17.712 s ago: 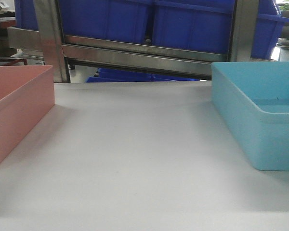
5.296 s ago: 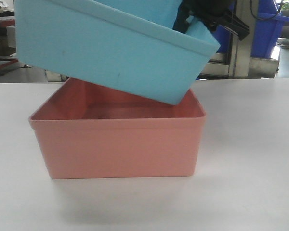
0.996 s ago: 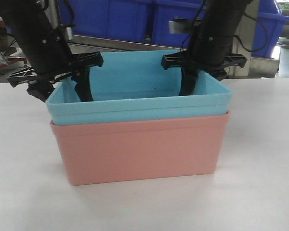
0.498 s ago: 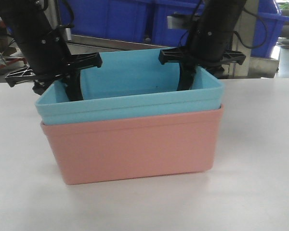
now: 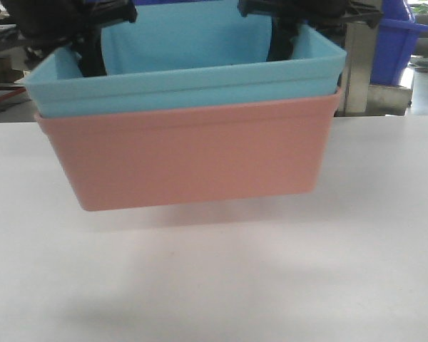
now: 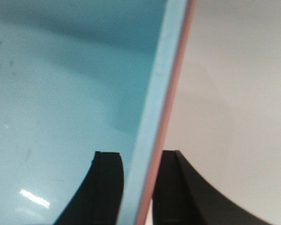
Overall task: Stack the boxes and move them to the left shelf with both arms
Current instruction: 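Grip both rims and lift the stacked bins off the table, then hold the stacked bins with both grippers while the base turns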
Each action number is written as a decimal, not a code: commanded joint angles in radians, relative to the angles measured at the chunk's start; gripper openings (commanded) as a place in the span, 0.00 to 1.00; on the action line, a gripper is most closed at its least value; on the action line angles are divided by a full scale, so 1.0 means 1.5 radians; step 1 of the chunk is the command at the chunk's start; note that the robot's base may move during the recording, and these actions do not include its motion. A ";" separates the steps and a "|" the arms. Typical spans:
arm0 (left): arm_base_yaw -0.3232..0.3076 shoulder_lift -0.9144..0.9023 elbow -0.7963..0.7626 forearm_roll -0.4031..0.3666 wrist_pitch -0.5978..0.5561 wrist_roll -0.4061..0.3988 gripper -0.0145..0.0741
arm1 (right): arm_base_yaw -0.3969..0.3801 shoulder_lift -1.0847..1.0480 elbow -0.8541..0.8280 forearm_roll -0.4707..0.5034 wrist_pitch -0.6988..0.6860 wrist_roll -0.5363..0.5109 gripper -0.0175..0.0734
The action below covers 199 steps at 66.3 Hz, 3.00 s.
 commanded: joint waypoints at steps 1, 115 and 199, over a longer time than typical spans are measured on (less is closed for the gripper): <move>-0.009 -0.080 -0.021 0.017 -0.027 -0.015 0.16 | -0.004 -0.060 -0.019 -0.036 -0.019 0.008 0.25; -0.289 -0.093 -0.020 0.285 -0.063 -0.332 0.16 | 0.199 -0.159 0.073 -0.105 -0.084 0.136 0.25; -0.289 -0.093 -0.020 0.291 -0.047 -0.332 0.16 | 0.199 -0.122 0.073 -0.108 -0.079 0.135 0.25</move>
